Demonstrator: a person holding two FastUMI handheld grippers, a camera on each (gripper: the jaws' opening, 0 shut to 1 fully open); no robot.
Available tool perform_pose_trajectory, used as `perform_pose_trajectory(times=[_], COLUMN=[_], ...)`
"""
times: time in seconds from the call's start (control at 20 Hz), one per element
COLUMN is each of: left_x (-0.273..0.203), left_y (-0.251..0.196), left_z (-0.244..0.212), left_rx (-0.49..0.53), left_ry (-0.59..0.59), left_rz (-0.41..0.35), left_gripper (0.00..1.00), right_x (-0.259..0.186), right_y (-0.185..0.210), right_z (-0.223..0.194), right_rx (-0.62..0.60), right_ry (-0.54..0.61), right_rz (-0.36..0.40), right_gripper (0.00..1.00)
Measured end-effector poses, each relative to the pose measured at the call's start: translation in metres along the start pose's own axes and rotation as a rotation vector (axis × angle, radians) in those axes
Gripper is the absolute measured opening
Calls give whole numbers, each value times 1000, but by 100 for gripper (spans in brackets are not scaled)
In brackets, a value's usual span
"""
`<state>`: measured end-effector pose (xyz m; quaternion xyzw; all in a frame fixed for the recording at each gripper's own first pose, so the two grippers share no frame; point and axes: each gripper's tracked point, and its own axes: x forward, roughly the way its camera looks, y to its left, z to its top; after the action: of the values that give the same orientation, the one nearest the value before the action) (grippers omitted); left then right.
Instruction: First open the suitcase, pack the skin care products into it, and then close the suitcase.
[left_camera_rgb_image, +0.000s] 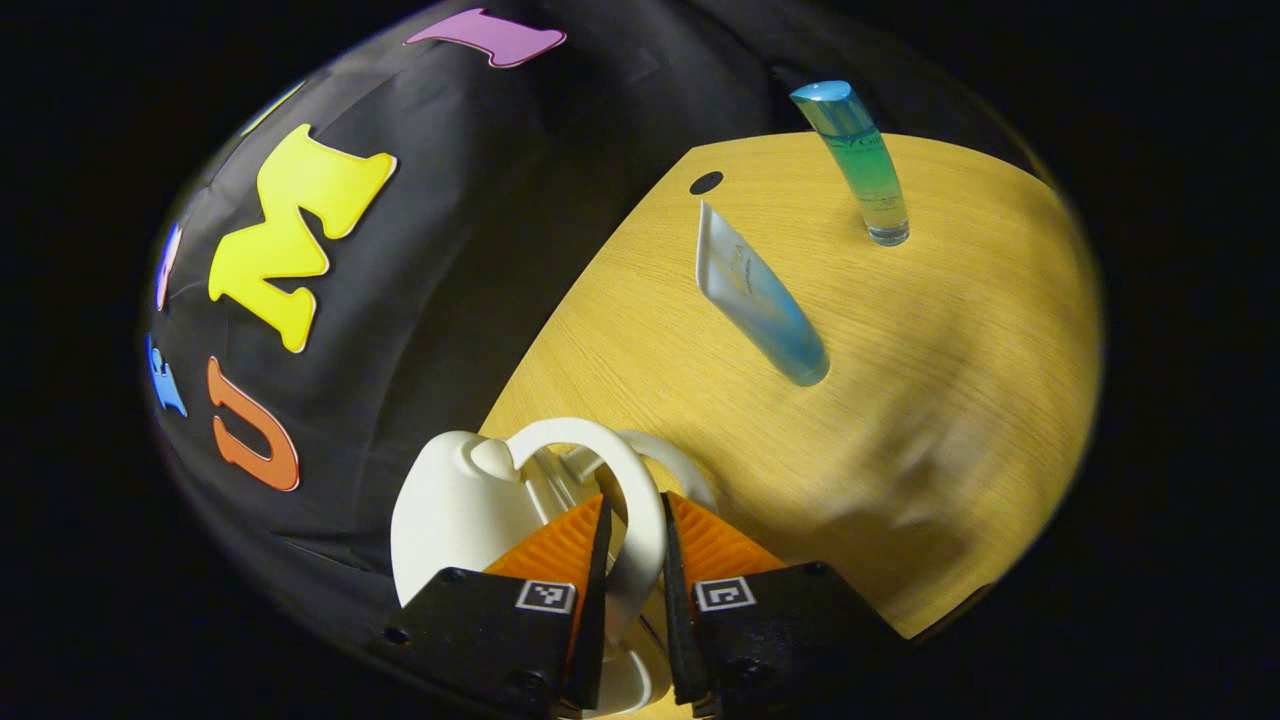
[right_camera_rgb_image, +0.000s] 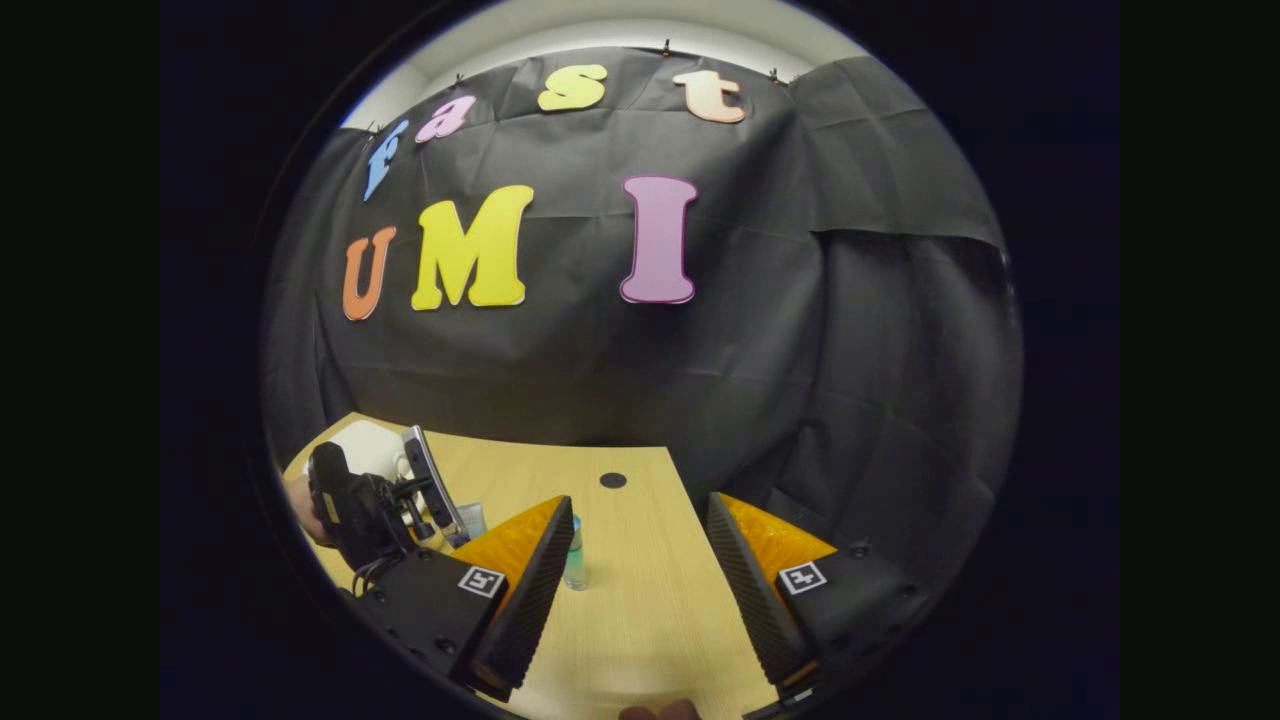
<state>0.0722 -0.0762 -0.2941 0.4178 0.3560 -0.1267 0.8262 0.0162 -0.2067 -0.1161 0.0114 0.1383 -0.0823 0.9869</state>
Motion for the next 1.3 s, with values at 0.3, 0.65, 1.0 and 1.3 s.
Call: perform_pose_trajectory(times=[0.3, 0.65, 1.0, 1.3], left_x=[-38, -106, -133, -81], left_y=[44, 169, 299, 348], left_z=[20, 6, -102, -261], left_rx=[-173, -559, -790, -901], left_ry=[-114, -299, -417, -316], left_rz=[11, 80, 251, 367], left_gripper=[5, 3, 3, 5], right_x=[-3, -5, -6, -7], right_y=[15, 70, 153, 208], right_z=[15, 56, 83, 70], right_rx=[-4, -4, -13, -93], right_ry=[-36, -86, -98, -43], right_rz=[9, 78, 165, 195], right_gripper=[81, 81, 80, 80])
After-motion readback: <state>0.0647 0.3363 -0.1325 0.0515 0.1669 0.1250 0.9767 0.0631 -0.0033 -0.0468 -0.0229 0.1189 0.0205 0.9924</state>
